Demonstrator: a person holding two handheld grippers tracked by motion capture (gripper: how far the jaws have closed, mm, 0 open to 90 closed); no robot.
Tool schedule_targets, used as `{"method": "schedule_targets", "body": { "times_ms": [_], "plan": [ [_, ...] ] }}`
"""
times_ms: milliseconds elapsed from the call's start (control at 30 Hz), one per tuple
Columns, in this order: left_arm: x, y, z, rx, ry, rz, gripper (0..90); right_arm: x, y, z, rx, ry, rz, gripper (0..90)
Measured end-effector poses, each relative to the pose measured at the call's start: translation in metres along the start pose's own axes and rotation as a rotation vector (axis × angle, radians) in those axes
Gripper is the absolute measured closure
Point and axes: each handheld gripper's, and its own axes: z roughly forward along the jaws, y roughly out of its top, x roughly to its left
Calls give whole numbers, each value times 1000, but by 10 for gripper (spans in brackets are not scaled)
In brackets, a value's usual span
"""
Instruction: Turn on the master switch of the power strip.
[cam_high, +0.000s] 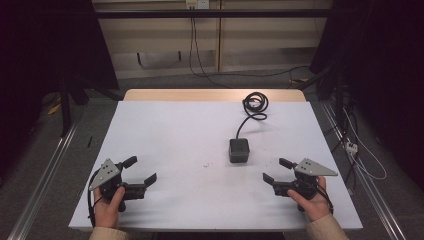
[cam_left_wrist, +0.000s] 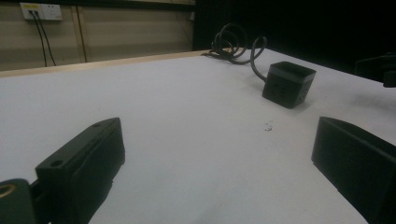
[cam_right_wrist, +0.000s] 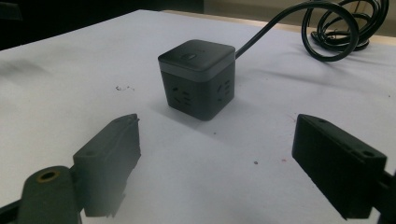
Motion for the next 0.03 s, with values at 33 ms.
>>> {"method": "schedule_targets", "body": {
  "times_ms": [33],
  "plan": [
    [0, 0, 0, -1, 1, 0, 24, -1, -1, 0, 1, -1, -1, 141]
  ]
}}
